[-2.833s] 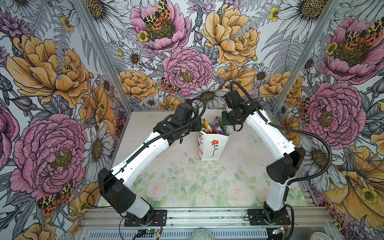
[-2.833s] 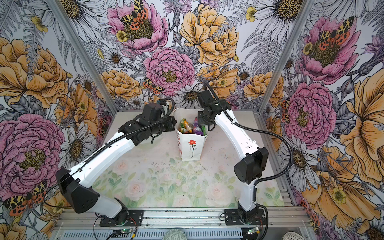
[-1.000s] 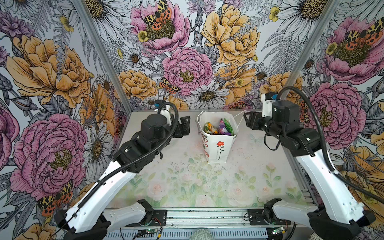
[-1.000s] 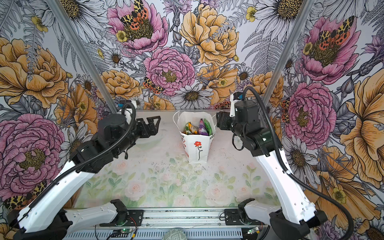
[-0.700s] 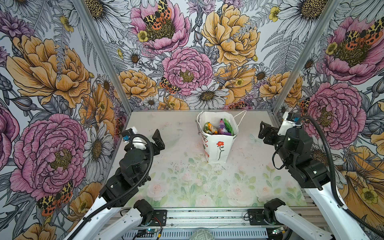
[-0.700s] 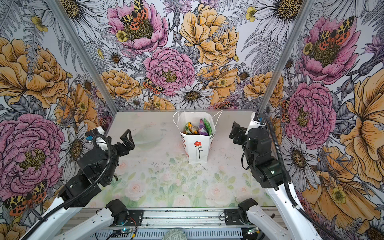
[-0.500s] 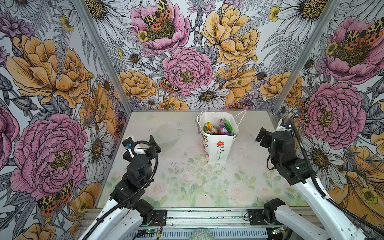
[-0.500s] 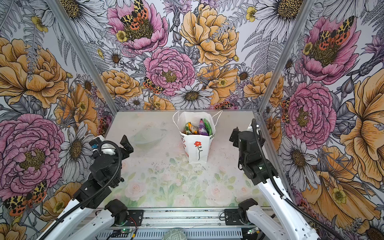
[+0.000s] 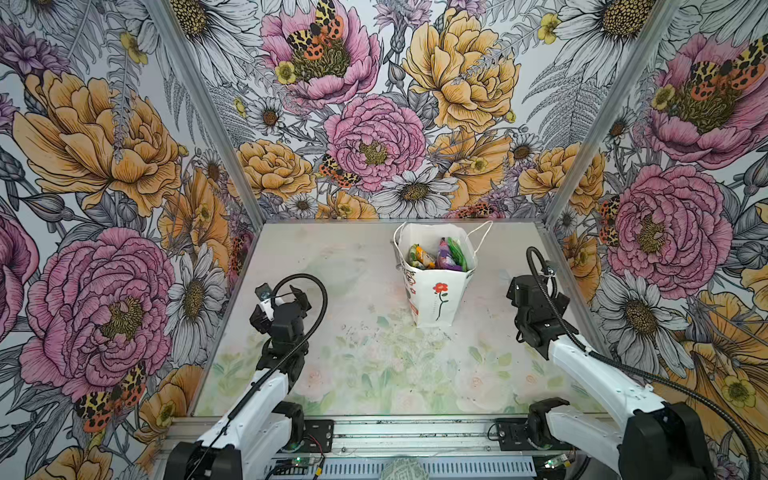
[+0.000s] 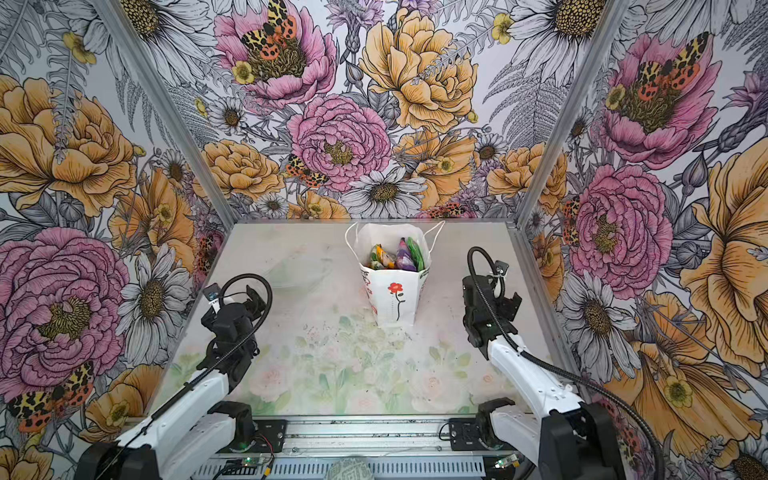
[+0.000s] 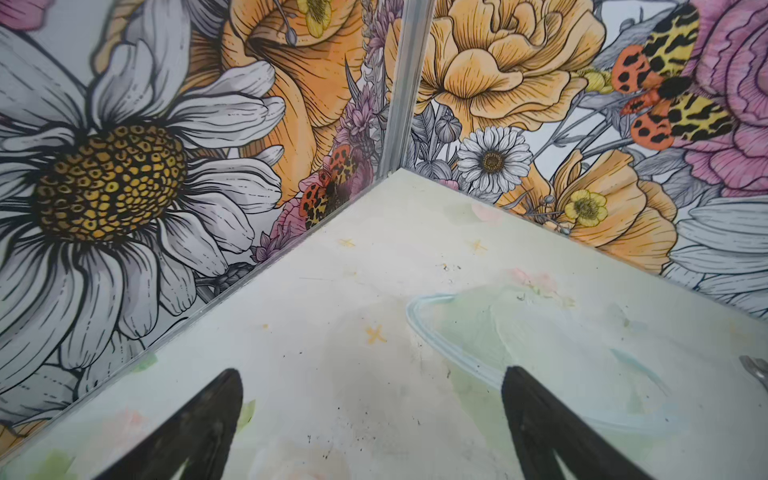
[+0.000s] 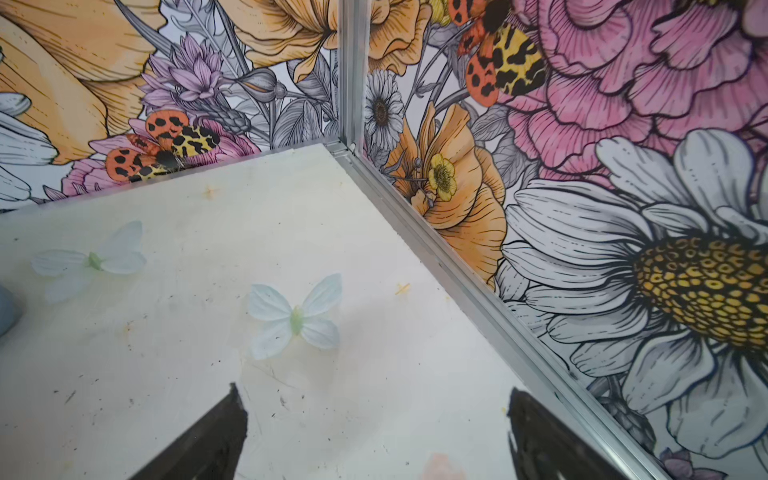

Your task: Place the snacks into the paper bag

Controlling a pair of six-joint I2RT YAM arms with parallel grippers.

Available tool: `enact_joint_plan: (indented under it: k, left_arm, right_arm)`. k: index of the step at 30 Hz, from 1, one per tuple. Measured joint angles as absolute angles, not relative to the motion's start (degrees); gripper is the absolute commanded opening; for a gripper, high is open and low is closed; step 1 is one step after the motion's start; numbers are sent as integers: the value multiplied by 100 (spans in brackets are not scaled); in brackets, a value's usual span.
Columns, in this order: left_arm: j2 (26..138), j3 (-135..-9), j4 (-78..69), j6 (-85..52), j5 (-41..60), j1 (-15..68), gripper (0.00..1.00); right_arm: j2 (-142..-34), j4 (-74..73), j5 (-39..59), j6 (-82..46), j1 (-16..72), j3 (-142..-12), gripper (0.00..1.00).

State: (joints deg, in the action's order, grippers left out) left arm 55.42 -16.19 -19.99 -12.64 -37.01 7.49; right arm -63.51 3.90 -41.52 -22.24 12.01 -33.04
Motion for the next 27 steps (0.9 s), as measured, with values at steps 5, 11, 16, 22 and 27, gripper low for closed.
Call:
enact_joint_plan:
  k: [5, 11, 16, 22, 27]
  left_arm:
    - [7220, -1691, -3155, -613, -2928, 607, 99]
    - [8217, -1752, -4661, -237, -2049, 239, 99]
    - [8901, -1855, -5155, -233, -1789, 47, 99]
    - [8897, -1984, -5354, -235, -1684, 51, 99]
    - [8899, -1984, -5409, -235, -1662, 51, 99]
  right_arm:
    - [-6978, -790, -3970, -1715, 1179, -3041, 100]
    - [-7852, -2331, -3551, -1017, 1059, -2755, 100]
    - [-8267, -3597, -2987, -362, 961, -2427, 100]
    - [-8652, -4663, -1988, -307, 270, -2010, 100]
    - [-8757, -4703, -1525, -368, 113, -2058, 100]
